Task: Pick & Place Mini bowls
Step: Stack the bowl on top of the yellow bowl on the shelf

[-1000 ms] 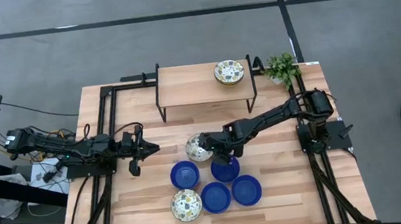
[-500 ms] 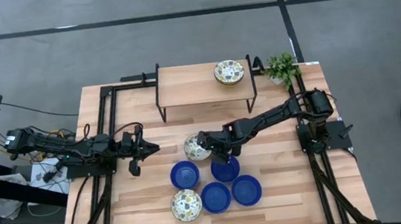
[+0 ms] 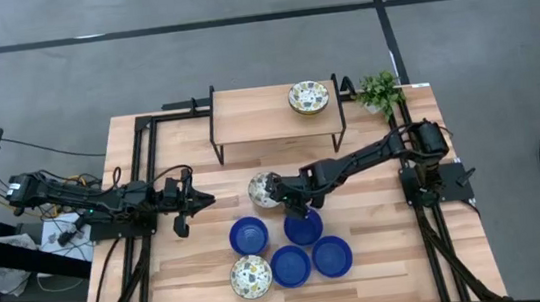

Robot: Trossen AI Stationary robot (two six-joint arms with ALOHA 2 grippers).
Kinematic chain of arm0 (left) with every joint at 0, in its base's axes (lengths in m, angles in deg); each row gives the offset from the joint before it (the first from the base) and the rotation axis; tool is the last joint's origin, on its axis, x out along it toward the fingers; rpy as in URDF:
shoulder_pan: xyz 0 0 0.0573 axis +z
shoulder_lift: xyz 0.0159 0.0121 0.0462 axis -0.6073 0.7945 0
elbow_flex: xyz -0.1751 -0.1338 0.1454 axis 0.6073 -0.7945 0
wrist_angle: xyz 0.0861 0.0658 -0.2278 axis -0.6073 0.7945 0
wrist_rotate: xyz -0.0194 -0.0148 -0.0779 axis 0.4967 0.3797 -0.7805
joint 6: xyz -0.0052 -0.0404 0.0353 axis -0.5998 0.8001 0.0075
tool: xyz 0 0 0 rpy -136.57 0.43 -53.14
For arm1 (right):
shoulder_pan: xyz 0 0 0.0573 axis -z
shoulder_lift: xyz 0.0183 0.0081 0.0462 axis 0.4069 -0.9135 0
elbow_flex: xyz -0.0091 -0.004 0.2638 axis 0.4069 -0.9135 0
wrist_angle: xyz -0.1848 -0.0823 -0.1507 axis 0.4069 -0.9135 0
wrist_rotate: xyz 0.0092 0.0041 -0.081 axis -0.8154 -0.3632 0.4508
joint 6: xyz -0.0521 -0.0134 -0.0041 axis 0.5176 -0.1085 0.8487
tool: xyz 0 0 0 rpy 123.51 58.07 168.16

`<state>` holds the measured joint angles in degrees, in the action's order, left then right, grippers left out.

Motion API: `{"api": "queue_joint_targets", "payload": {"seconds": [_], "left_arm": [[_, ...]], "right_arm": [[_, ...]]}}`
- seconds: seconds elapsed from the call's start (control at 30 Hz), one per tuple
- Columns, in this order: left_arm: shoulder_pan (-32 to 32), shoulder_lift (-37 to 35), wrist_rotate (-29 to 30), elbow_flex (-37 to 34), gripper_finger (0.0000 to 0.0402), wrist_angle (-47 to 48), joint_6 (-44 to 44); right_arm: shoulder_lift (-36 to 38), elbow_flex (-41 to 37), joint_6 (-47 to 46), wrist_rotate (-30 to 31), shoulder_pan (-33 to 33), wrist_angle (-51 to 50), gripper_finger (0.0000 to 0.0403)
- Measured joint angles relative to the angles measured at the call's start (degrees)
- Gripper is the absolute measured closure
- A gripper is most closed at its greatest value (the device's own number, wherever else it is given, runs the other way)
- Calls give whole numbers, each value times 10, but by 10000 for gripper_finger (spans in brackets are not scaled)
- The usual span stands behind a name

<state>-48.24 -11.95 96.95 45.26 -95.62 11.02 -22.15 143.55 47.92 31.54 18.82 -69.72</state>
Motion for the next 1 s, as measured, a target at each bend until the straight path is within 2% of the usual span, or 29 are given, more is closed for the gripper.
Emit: {"api": "queue_joint_targets", "payload": {"seconds": [0.2,0.27,0.7,1.0], "left_arm": [[0,0,0,0,363,0,0],[0,0,0,0,362,0,0],[0,0,0,0,362,0,0],[0,0,0,0,363,0,0]], "right_arm": [[0,51,-43,-5,0,-33,401],[1,72,-56,-24,2,-48,401],[2,212,-154,-296,41,-205,402],[2,286,-181,-393,41,-239,403]]}}
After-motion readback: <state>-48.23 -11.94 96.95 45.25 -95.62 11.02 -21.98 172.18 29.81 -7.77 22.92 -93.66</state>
